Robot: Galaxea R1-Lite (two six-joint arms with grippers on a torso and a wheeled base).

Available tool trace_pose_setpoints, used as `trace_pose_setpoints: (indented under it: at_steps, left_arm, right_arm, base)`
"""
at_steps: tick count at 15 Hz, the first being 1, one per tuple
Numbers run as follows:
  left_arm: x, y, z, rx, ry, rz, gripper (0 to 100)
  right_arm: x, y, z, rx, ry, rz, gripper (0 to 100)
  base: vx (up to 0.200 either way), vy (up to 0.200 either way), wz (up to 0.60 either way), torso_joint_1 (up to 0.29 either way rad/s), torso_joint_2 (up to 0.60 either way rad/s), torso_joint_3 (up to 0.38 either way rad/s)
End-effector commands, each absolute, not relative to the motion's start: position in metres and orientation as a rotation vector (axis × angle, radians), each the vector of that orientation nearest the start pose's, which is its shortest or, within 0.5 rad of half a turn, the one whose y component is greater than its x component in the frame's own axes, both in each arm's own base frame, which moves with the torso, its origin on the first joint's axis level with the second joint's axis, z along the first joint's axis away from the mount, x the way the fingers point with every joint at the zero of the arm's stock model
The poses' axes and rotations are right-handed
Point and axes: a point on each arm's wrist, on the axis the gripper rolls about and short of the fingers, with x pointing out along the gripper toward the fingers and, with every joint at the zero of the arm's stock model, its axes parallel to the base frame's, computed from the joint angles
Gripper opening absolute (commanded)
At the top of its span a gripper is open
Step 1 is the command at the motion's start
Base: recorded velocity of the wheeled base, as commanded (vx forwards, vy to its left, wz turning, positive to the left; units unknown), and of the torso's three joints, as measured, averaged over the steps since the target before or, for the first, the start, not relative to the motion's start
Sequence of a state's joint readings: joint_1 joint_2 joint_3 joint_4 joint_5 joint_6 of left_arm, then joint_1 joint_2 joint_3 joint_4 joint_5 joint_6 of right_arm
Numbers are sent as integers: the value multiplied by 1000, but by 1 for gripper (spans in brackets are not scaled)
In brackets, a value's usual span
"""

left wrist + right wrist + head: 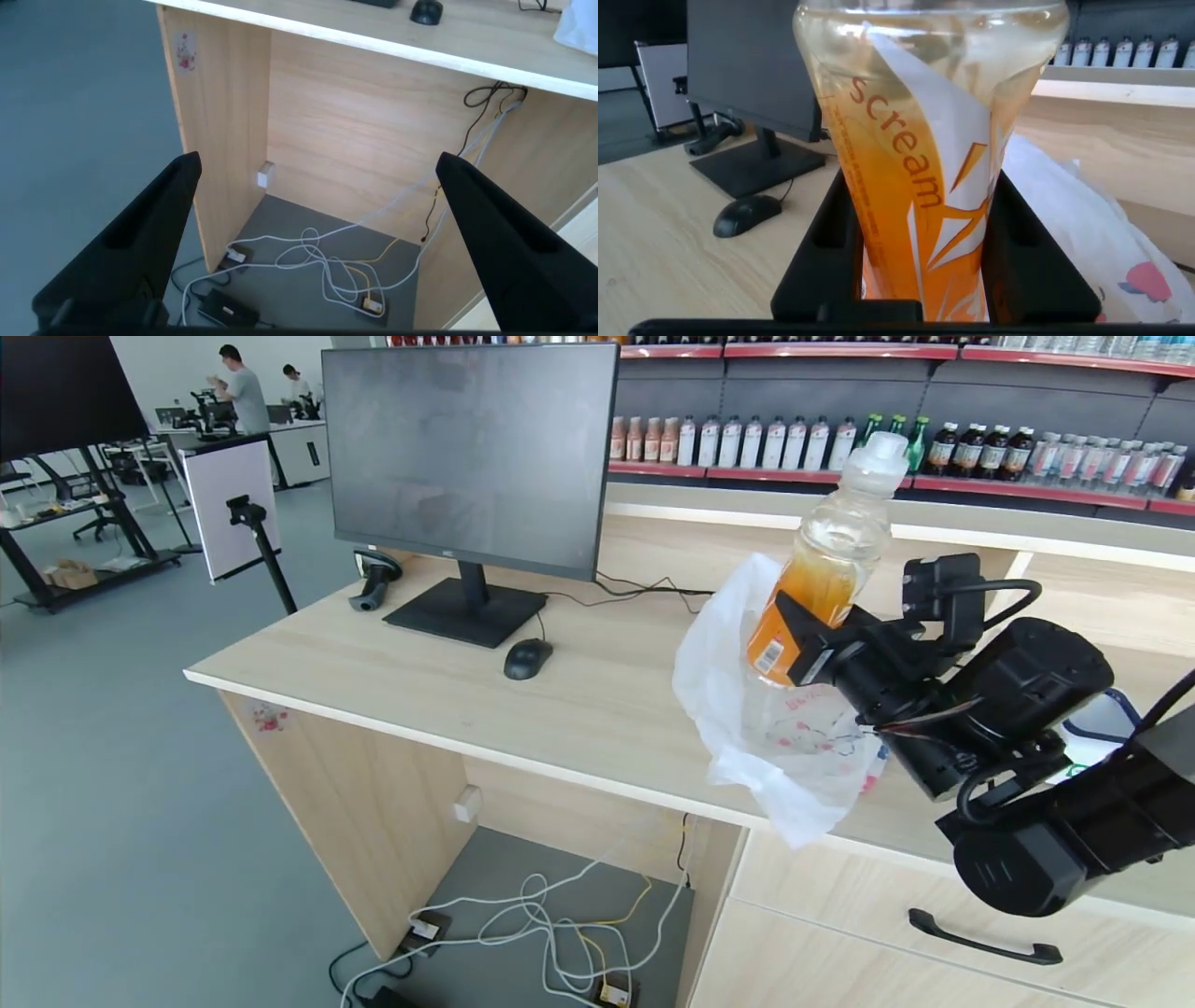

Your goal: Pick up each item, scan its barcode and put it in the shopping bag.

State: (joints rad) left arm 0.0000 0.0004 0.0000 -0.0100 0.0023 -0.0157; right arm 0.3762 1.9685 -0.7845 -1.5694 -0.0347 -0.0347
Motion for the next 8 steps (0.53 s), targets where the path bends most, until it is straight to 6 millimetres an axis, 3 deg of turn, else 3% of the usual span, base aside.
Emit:
trace_pose_setpoints:
  at_steps: [1,8]
  left_arm:
    - [-23,0,77,-15,-9,3,100]
    - [-23,0,77,-9,-11,3,100]
  right_arm:
    - [338,134,159,3,-340,404,0]
    - [343,123,150,-9,-312,413,0]
  base:
    - [0,0,0,0,0,0]
    - [0,0,0,0,0,0]
